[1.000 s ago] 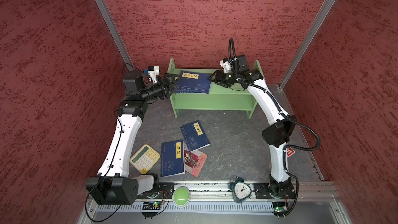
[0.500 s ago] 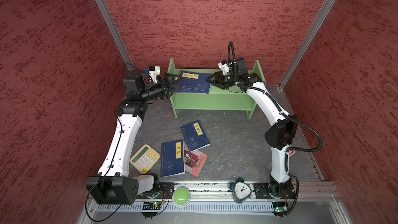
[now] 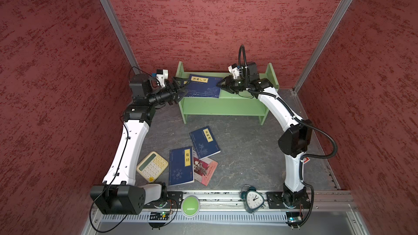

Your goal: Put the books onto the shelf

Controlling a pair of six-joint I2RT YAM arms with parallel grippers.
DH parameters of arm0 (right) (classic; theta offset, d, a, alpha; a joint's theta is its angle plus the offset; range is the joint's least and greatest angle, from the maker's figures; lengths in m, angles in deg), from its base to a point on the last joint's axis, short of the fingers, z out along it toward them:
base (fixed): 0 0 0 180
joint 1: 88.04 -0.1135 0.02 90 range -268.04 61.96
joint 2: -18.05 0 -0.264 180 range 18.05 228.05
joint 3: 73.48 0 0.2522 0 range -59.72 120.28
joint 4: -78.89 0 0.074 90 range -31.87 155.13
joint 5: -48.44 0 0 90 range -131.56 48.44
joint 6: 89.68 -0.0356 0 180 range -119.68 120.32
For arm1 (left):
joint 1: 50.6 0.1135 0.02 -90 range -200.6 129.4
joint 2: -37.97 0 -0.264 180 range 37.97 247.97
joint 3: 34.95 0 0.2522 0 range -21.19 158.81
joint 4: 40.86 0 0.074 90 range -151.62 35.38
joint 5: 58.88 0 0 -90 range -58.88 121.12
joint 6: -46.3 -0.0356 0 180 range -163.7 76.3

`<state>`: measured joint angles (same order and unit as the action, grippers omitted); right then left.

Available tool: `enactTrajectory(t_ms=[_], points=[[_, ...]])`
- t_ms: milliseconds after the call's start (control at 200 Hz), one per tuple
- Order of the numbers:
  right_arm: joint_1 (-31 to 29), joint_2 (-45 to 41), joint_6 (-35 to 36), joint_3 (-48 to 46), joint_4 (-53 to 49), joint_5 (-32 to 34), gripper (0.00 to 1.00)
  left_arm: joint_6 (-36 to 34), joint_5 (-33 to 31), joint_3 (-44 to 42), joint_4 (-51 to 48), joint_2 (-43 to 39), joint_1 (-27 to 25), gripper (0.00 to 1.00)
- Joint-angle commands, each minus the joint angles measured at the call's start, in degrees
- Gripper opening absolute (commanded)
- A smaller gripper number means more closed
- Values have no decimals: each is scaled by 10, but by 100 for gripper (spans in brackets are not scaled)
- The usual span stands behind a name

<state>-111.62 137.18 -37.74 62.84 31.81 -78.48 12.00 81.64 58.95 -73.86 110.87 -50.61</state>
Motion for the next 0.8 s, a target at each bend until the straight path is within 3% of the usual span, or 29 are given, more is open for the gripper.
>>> enactTrajectory(t_ms=[0,150,361,611,796], points=[[-2,2,-15,-29,-7,-4,35,-1,6,9,13,-3,3,79],[1,0,-19,-37,6,-13,28,1,6,9,13,-4,4,79],[10,-2,-2,-35,-1,-29,10,0,5,8,12,-5,5,79],[37,-1,33,-13,-29,-45,8,-3,4,11,9,-7,7,79],[46,26,77,54,-91,-70,9,-3,3,12,9,-6,9,80]])
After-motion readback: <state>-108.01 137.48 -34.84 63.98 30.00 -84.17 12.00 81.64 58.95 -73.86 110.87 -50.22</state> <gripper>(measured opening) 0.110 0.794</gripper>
